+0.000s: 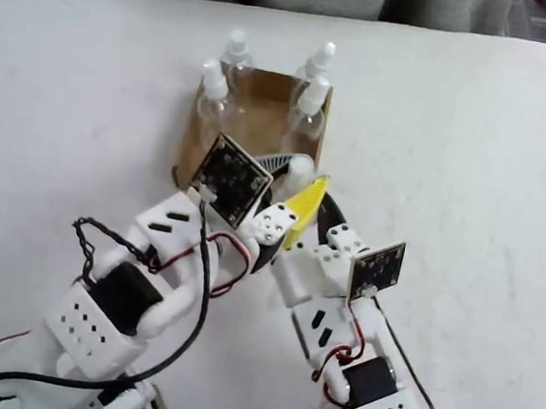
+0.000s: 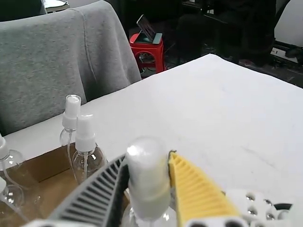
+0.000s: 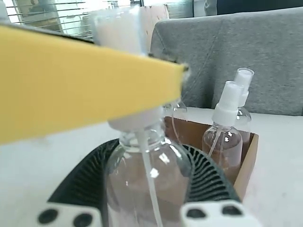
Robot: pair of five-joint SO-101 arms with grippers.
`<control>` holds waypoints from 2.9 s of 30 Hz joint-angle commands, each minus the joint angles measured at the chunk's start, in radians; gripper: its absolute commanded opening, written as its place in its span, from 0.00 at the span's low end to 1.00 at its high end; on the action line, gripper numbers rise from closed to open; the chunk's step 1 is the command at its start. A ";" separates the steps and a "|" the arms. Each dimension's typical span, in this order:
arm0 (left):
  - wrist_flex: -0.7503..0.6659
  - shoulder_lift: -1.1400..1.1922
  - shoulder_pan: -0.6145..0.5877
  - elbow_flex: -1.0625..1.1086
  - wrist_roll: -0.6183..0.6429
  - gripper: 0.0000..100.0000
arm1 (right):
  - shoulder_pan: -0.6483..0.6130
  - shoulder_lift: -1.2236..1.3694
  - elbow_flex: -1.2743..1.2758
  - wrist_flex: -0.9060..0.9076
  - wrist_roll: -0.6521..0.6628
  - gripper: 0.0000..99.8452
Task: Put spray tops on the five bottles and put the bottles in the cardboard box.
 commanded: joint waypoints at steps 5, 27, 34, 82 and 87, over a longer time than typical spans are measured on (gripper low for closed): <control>0.032 0.022 -0.007 -0.009 -0.008 0.19 | 0.007 -0.004 0.008 -0.004 -0.003 0.02; 0.249 -0.216 -0.027 -0.247 -0.009 0.19 | 0.007 -0.004 0.008 -0.002 -0.003 0.02; 0.388 -0.320 -0.028 -0.256 -0.009 0.18 | 0.007 -0.004 0.008 0.013 -0.003 0.02; 0.285 -0.285 0.088 -0.069 -0.008 0.02 | 0.010 -0.004 0.008 0.016 -0.003 0.02; 0.339 -0.444 -0.039 -0.060 -0.008 0.02 | 0.013 -0.004 0.008 0.008 -0.003 0.02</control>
